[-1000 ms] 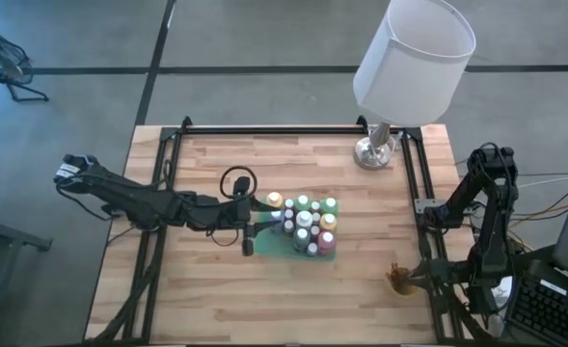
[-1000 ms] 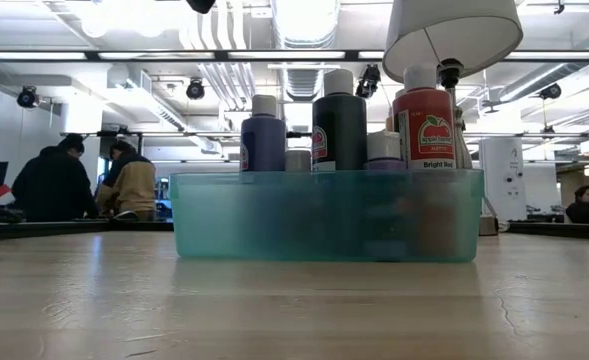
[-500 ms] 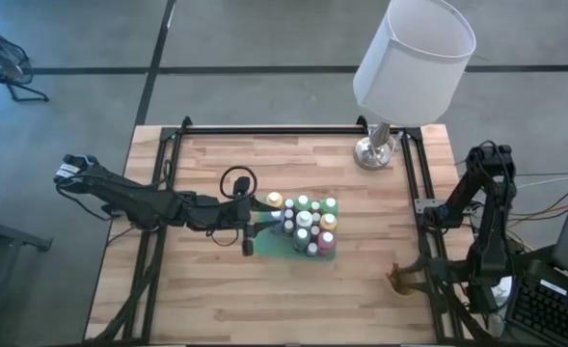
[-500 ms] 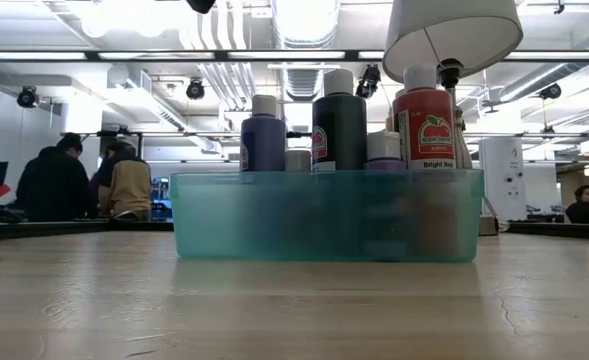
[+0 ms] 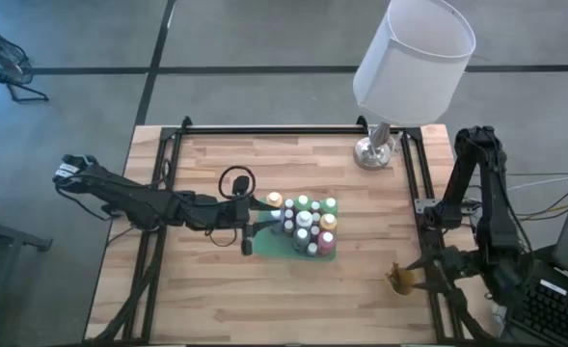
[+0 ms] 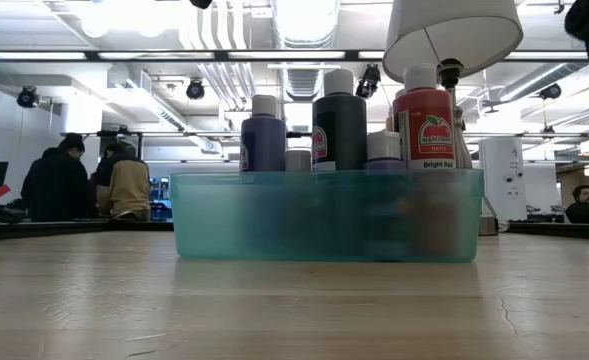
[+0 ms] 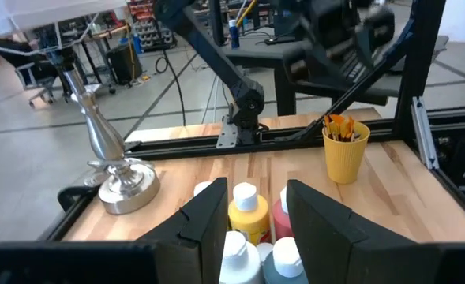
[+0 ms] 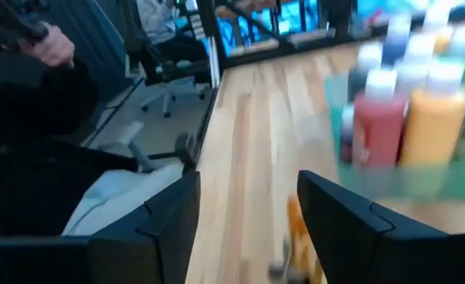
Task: Pick & Place Paint Supplies
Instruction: Return to Home Position
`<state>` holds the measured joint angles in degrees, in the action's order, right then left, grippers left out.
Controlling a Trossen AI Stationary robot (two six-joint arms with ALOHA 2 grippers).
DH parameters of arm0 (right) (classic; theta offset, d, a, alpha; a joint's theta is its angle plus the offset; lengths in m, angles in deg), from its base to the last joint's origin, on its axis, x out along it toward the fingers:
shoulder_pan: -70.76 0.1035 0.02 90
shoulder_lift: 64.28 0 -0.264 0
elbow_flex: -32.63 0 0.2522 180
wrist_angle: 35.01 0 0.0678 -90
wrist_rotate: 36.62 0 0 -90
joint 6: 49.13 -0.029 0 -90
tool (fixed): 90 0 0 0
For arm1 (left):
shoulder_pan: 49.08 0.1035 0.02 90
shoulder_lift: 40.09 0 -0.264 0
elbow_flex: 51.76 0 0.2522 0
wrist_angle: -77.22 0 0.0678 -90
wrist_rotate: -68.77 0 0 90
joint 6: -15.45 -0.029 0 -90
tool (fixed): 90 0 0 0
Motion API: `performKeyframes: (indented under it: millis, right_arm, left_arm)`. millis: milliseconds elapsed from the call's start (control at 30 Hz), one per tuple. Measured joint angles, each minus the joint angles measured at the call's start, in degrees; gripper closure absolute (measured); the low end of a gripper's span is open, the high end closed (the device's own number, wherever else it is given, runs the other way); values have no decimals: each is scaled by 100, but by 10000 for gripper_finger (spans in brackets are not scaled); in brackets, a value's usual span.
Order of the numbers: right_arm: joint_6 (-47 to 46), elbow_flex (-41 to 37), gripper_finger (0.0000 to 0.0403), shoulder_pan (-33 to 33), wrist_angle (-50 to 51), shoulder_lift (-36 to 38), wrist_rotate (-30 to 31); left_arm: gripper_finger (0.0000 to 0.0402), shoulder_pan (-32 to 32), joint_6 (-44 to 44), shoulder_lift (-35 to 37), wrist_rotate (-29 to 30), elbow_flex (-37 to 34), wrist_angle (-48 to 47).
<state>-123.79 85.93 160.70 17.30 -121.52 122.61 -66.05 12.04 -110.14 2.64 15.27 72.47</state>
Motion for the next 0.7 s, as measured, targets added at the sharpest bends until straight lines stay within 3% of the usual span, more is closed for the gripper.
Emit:
performKeyframes:
  millis: [267,500,700]
  right_arm:
    - [2419,714,229,-971,6,871,138]
    - [4277,873,282,-2480,-63,1450,-618]
    - [5762,831,341,-3930,-738,1556,-1810]
  left_arm:
    - [264,0,-388,116,1,1,-3]
    - [264,74,-760,282,4,2,-32]
    - [277,329,-902,365,-1,2,-201]
